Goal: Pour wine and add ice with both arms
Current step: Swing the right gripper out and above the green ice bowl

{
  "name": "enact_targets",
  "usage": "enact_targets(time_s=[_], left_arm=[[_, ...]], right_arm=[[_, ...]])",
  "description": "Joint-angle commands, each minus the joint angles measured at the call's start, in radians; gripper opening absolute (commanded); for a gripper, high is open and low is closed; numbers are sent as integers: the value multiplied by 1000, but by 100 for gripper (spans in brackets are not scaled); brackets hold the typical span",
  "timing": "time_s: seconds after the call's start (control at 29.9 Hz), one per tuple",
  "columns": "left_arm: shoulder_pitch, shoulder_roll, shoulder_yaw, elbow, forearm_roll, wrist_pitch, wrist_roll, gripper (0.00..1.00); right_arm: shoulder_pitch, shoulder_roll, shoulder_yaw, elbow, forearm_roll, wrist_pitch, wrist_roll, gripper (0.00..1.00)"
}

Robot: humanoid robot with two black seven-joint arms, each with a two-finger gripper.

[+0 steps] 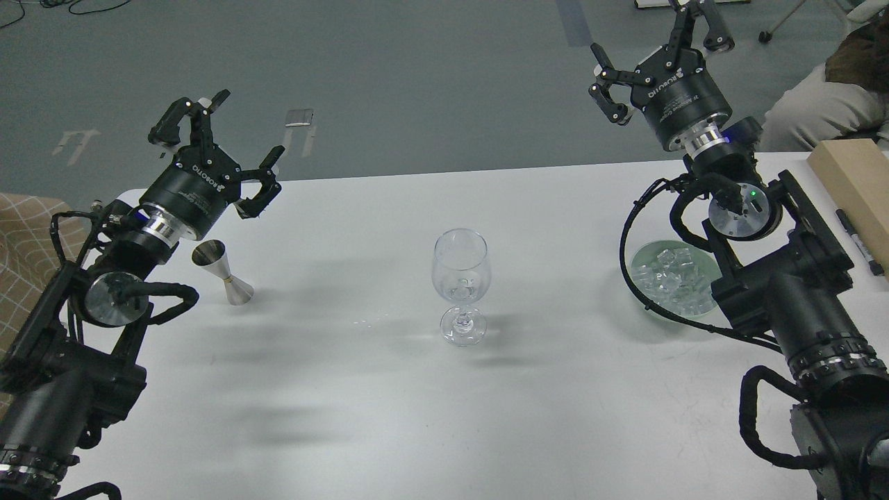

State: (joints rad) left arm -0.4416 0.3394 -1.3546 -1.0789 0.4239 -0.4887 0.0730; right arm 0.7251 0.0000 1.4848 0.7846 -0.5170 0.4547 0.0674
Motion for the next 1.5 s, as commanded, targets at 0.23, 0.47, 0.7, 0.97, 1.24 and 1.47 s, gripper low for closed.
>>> enact_targets(time_s=[0.23,0.47,0.7,0.97,1.24,1.47], left_arm=[[61,-14,-34,-125,182,30,-45,98],[61,-54,-31,-110,190,47,-47,98],[60,-54,-34,-90,165,64,-45,98],[60,-56,-31,-69,58,56,-44,98],[60,-57,-29,-69,58,53,-45,98],[60,-73,-24,-69,58,51,-47,98]], right_arm=[[-1,0,-1,2,0,-1,-3,100],[-1,0,-93,5,0,-5,-5,100],[5,0,-161,8,2,-8,-5,100],[30,-104,-305,25,0,-25,-5,100],[85,-238,-460,47,0,-44,-6,100],[122,-343,-566,79,0,-47,-8,100]])
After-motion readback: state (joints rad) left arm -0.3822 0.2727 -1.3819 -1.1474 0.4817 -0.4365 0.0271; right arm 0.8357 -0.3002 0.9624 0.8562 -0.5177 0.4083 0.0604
